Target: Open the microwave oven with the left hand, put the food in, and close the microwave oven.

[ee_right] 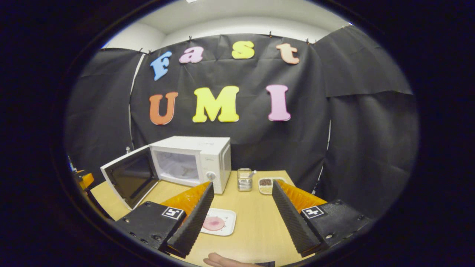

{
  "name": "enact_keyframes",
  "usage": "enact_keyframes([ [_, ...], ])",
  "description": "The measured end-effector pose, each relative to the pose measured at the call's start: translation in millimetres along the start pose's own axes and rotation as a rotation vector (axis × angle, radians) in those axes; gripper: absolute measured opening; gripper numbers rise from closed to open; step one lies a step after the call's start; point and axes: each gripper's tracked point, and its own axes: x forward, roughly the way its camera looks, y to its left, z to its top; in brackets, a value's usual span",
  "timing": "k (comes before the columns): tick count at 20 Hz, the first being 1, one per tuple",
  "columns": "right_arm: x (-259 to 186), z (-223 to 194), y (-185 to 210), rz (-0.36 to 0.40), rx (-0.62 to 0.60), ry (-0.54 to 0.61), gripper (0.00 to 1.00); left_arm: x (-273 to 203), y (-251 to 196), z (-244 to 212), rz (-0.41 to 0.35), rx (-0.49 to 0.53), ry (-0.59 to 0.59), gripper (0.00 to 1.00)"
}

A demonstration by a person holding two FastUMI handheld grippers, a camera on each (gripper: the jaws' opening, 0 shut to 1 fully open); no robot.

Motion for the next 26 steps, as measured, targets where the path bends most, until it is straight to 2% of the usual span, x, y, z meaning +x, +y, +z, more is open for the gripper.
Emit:
enact_keyframes([
  [3,47.9,-50.1,10.9,0.098,-0.004,0.215,1.00,-7.8,-10.8,18.4,-0.006,-0.019,-0.016,0.94],
  [8,101.7,-124.3,10.6,0.173,0.091,0.583,0.97,-20.0,-24.0,44.6,-0.012,0.029,-0.057,0.93],
  [9,108.3,-139.0,10.8,0.183,0.106,0.651,0.95,-23.1,-26.4,52.7,-0.012,0.036,-0.073,0.93],
  [10,113.8,-148.9,11.6,0.185,0.124,0.697,0.83,-24.9,-29.4,61.2,-0.015,0.038,-0.087,0.93],
  [11,122.2,-163.4,11.9,0.196,0.142,0.756,0.92,-26.7,-33.3,66.9,-0.022,0.039,-0.097,0.93],
  [12,126.3,-174.8,13.1,0.206,0.152,0.807,0.90,-29.5,-37.8,73.3,-0.030,0.042,-0.108,0.93],
  [14,134.3,-193.0,15.8,0.224,0.177,0.887,0.85,-32.1,-41.5,82.6,-0.035,0.053,-0.125,0.93],
  [15,137.0,-199.5,18.0,0.238,0.182,0.920,0.71,-32.0,-44.4,87.6,-0.038,0.057,-0.133,0.93],
  [16,141.5,-206.5,18.4,0.245,0.186,0.945,0.80,-32.1,-46.6,89.0,-0.042,0.058,-0.138,0.93],
  [18,151.4,-217.1,19.3,0.245,0.209,0.989,0.74,-31.4,-50.0,91.5,-0.045,0.058,-0.140,0.93],
  [19,151.6,-222.1,20.5,0.247,0.221,1.016,0.57,-31.8,-51.6,92.5,-0.049,0.060,-0.139,0.93],
  [20,152.3,-218.2,19.9,0.253,0.227,1.024,0.65,-31.6,-53.1,91.2,-0.053,0.065,-0.137,0.93],
  [22,156.9,-222.9,14.2,0.235,0.223,1.059,0.59,-30.9,-52.7,92.2,-0.051,0.073,-0.140,0.93],
  [23,157.7,-224.2,13.3,0.224,0.230,1.072,0.49,-30.7,-53.2,92.7,-0.052,0.073,-0.141,0.93],
  [24,158.5,-224.1,11.0,0.222,0.226,1.111,0.57,-30.9,-53.3,92.2,-0.054,0.071,-0.143,0.93],
  [25,158.7,-224.4,9.9,0.217,0.217,1.131,0.27,-31.0,-52.0,90.6,-0.054,0.070,-0.141,0.93],
  [26,158.6,-224.7,9.3,0.211,0.212,1.150,0.22,-30.8,-51.4,89.5,-0.053,0.070,-0.144,0.93],
])
